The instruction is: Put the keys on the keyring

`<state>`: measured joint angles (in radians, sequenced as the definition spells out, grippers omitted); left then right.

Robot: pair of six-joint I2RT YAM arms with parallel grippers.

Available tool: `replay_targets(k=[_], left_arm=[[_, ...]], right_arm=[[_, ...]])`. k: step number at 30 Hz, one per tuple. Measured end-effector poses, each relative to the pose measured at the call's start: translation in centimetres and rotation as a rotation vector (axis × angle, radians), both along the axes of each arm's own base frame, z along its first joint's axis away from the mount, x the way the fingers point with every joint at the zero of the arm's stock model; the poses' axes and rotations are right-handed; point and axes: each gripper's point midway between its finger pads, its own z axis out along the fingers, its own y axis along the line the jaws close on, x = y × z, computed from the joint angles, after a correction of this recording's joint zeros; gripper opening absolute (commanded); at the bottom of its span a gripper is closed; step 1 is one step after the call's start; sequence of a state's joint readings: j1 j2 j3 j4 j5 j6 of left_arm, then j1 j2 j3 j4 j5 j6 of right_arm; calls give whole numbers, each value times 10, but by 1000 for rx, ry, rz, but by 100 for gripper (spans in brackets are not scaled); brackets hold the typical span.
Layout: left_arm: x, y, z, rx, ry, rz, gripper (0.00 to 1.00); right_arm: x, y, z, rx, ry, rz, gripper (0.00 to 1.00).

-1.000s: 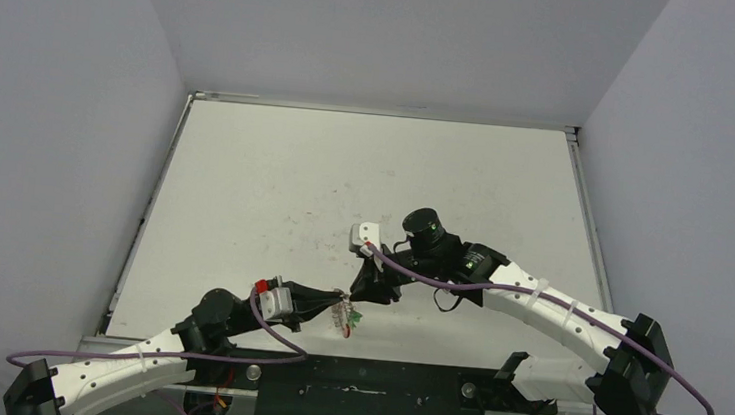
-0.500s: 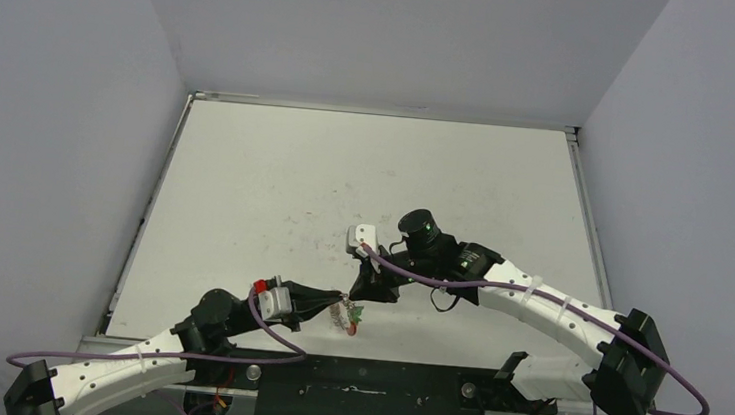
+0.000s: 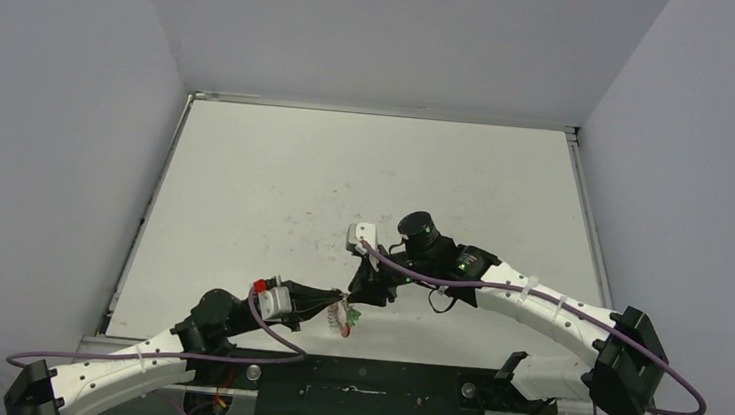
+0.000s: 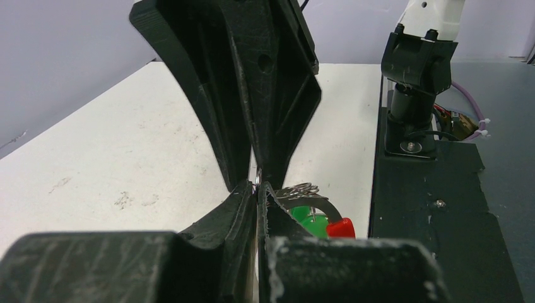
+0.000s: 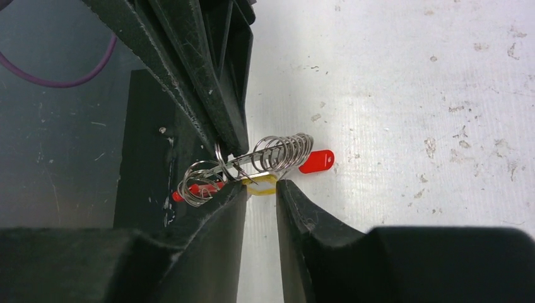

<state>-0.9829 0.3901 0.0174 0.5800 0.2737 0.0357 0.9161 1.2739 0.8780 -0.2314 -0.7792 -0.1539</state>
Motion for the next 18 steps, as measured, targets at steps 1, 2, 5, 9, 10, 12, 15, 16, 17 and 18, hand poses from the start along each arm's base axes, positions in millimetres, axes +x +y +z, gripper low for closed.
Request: replay_targets(k=[1, 2, 5, 9, 10, 12, 15, 16, 17, 18], left_arm=[[0, 0, 0, 0, 0, 0, 0], [0, 0, 0, 0, 1, 0, 0], [0, 0, 0, -1, 3, 1, 0], [1, 2, -3, 13, 13, 12, 0], [1, 3, -5, 26, 20, 16, 0], [2, 4, -8, 58, 37, 23, 0], [3, 8, -3, 96, 51, 37, 0], [2, 11, 2, 105, 52, 42, 0], [2, 13, 8, 111, 51, 49, 0], [2, 17, 15, 112, 51, 60, 0]], right_arm=[[1, 0, -1, -2, -1, -8, 40], [2, 0, -1, -5, -3, -17, 45], [8, -5, -1, -16, -25, -63, 61], [13, -21, 6, 1, -73, -159, 80], [13, -25, 10, 14, -84, -187, 83], [16, -32, 18, 51, -105, -242, 88], [20, -41, 24, 88, -107, -329, 93], [21, -44, 24, 97, -102, -359, 95], [23, -46, 24, 103, -95, -388, 97], [24, -48, 23, 105, -85, -415, 99]])
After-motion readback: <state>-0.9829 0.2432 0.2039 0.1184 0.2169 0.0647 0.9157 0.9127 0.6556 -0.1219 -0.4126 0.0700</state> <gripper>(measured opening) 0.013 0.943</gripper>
